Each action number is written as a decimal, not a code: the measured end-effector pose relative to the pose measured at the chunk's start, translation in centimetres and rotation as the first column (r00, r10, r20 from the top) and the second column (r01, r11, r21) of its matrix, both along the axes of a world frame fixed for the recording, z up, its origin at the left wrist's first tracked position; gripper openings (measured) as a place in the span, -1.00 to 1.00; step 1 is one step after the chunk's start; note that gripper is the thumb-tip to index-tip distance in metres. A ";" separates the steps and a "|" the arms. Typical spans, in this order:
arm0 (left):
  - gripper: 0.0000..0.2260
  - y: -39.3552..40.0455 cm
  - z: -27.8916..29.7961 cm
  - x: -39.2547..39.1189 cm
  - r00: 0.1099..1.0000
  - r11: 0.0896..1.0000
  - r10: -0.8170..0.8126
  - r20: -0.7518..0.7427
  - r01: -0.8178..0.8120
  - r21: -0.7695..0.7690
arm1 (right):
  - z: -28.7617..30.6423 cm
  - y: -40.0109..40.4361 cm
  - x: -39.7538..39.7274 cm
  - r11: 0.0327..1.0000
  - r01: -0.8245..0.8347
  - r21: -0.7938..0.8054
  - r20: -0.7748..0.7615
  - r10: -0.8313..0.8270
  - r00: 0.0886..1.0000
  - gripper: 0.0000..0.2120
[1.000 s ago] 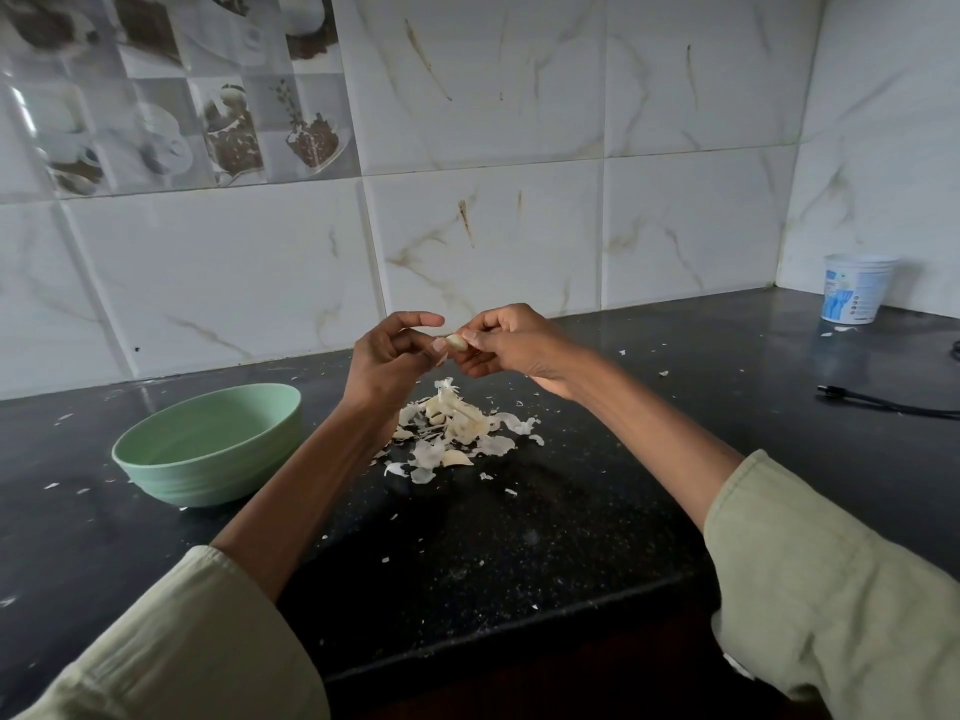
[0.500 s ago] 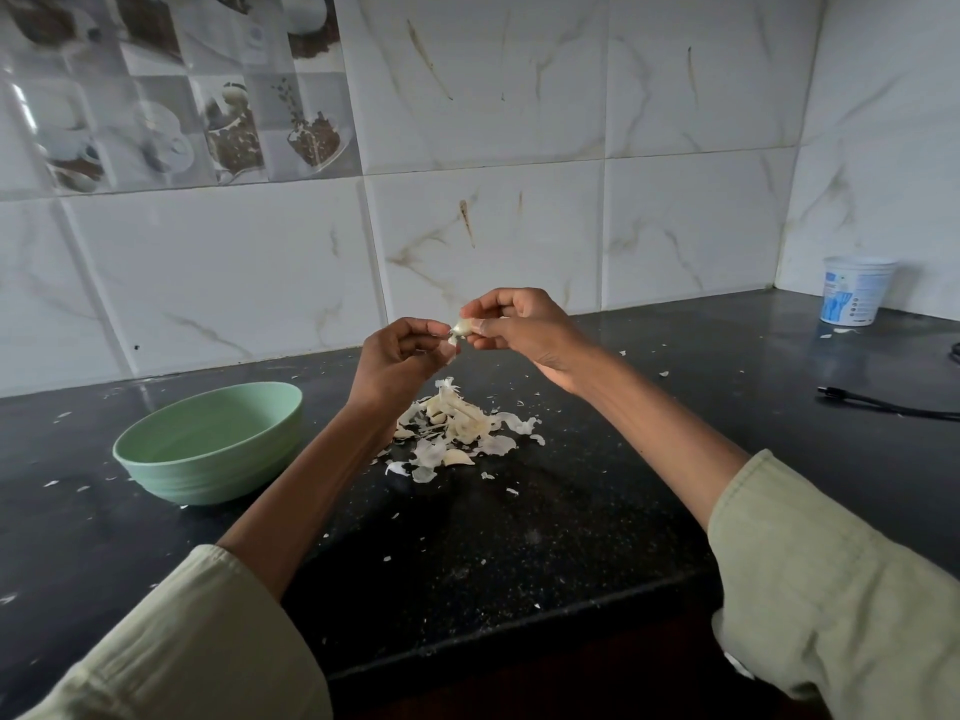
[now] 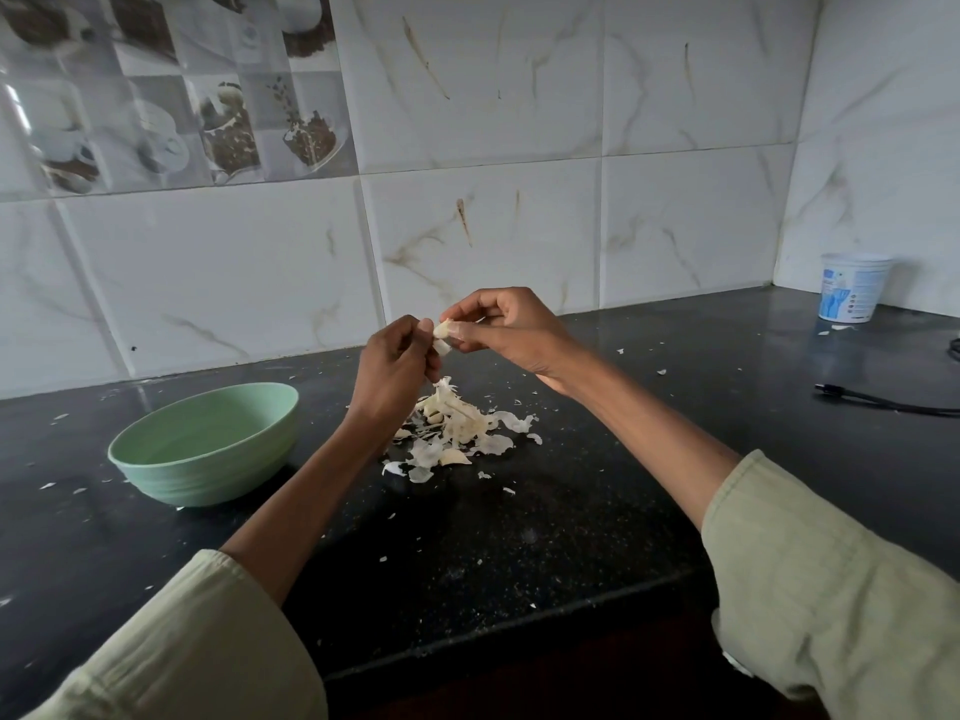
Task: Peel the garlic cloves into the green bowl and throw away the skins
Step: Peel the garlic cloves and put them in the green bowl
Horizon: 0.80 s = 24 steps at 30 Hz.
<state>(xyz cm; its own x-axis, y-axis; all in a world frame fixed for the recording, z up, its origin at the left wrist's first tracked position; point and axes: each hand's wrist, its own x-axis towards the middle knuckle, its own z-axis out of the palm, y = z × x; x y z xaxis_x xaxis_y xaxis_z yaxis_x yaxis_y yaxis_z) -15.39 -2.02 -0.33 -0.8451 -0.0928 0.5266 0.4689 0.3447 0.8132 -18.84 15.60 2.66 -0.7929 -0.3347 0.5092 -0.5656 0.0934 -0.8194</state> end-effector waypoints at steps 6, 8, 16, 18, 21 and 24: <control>-0.60 0.8 0.1 0.5 1.000 1.000 0.014 -0.015 -0.014 0.011 | -0.2 -0.3 0.0 0.999 -0.032 -0.024 0.030 0.033 0.999 -0.83; -0.60 0.6 0.2 0.5 0.996 0.998 0.056 -0.076 -0.056 0.005 | -0.1 -0.5 0.1 0.996 -0.066 -0.063 0.069 0.071 0.995 -0.79; -0.65 0.7 0.6 0.3 0.996 0.993 0.043 -0.076 -0.034 0.113 | -0.5 -1.0 0.0 0.966 -0.093 -0.241 0.141 0.130 0.981 -0.84; -0.65 0.5 0.6 0.2 0.998 0.990 0.006 -0.068 0.004 0.139 | -0.5 -1.1 0.1 0.950 -0.116 -0.291 0.210 0.182 0.960 -0.83; -0.67 0.7 0.5 0.2 0.998 0.988 -0.019 -0.059 0.028 0.153 | -0.6 -1.0 0.0 0.931 -0.129 -0.341 0.292 0.236 0.927 -0.83; -0.69 0.9 0.5 0.3 0.998 0.979 -0.047 -0.053 0.056 0.195 | -0.5 -0.9 -0.1 0.898 -0.136 -0.418 0.350 0.297 0.888 -0.81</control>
